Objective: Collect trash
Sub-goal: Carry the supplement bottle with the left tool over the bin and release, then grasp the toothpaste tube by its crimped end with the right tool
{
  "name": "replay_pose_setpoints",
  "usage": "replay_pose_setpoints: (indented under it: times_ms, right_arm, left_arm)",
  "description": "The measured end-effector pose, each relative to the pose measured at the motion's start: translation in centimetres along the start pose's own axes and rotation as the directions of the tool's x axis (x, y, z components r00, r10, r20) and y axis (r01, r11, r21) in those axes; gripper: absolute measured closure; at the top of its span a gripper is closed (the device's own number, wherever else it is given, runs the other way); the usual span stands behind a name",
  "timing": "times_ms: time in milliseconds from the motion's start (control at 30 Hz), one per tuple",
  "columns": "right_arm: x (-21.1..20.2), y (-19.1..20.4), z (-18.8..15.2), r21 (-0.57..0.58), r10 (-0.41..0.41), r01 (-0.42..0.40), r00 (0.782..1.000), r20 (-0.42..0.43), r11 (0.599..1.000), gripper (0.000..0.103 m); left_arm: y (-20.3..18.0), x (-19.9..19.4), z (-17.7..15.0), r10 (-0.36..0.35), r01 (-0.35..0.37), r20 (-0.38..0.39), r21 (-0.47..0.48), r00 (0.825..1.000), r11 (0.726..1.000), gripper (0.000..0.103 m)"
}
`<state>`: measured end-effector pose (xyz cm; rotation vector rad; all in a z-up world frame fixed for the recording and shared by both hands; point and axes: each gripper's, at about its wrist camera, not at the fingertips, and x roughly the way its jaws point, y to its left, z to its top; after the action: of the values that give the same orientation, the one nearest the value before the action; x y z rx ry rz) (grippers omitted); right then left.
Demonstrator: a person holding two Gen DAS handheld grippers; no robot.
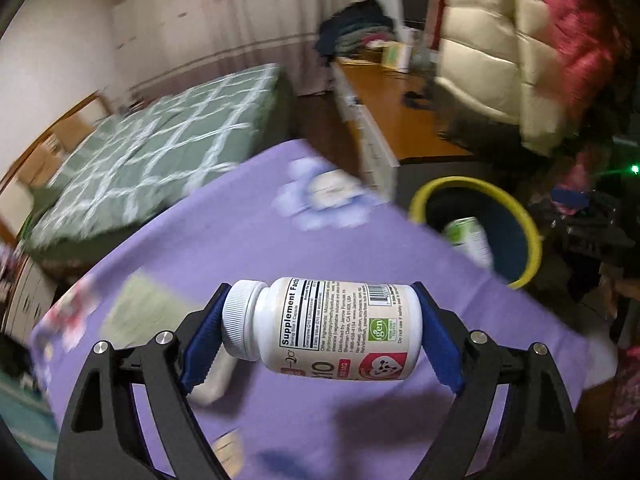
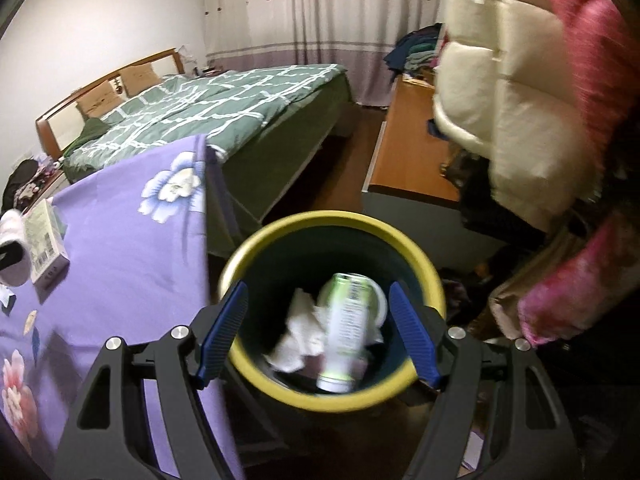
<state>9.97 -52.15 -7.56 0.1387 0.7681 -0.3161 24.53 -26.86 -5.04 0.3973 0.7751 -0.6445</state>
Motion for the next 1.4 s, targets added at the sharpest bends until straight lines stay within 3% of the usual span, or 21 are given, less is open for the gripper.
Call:
replay_pose_setpoints:
  times_ms: [267,500,600,800,967,1100,1200,1233,1300,1333,1400]
  right_arm:
    - [-3.0,-4.8,-1.6,0.038,-0.096,0.095,0.995,0.031,0.995,0.033]
    - [-4.3,-7.1,-2.3,0.062,-0.145,0.143,0.989,0.030,0.988,0.033]
    - [-4.5,-7.5,-2.4,0.079,-0.149,0.147,0.989,0.023,0.986,0.032]
    - [-4.9,-5.1,-2.1,0.043,-0.113,0.112,0.993,0.035,0.993,0.032]
    - [-4.0,1.0,-1.1,-0.056,0.007,-0.006,1.000,0.029,0.998,0.032]
    - [-2.7,8.2,-0.8,-0.175,0.132,-0.133,0.991,-0.013,0.976,0.032]
    - [-1.9,15.7,-0.9,-0.289,0.251,-0.262,0.965,-0.075,0.921,0.032]
    - [-1.9,17.5,-1.1,-0.314,0.273,-0.286,0.958,-0.086,0.905,0.032]
    - [-2.0,22.1,-1.3,-0.377,0.334,-0.355,0.935,-0.121,0.856,0.032]
    - [-2.0,24.6,-1.5,-0.408,0.367,-0.392,0.919,-0.144,0.825,0.032]
    - [-2.1,29.8,-1.8,-0.464,0.439,-0.474,0.878,-0.189,0.748,0.032]
  left_arm:
    - [-11.9,6.8,5.1,-0.164,0.167,-0.035,0.122,0.986,0.978,0.018]
    - [-18.5,11.2,7.1,-0.253,0.262,-0.079,0.162,0.964,0.951,0.017]
    - [-19.5,12.0,7.3,-0.255,0.266,-0.088,0.161,0.963,0.951,0.007]
    - [-14.8,7.1,5.7,-0.228,0.229,-0.026,0.085,0.973,0.970,0.007]
    - [-6.0,-1.4,0.8,-0.082,0.084,0.067,-0.039,0.994,0.996,0.005]
    - [1.8,-7.6,-5.3,0.096,-0.076,0.088,-0.200,0.991,0.977,0.005]
    - [7.5,-12.1,-10.6,0.249,-0.213,0.068,-0.333,0.966,0.918,0.005]
    - [9.7,-14.0,-12.8,0.314,-0.271,0.053,-0.387,0.948,0.882,0.005]
    - [12.1,-16.1,-15.3,0.379,-0.327,0.032,-0.440,0.925,0.836,0.005]
    - [13.6,-17.5,-17.1,0.423,-0.367,0.013,-0.471,0.906,0.802,0.005]
    - [15.3,-19.1,-19.0,0.467,-0.404,0.000,-0.503,0.884,0.764,0.005]
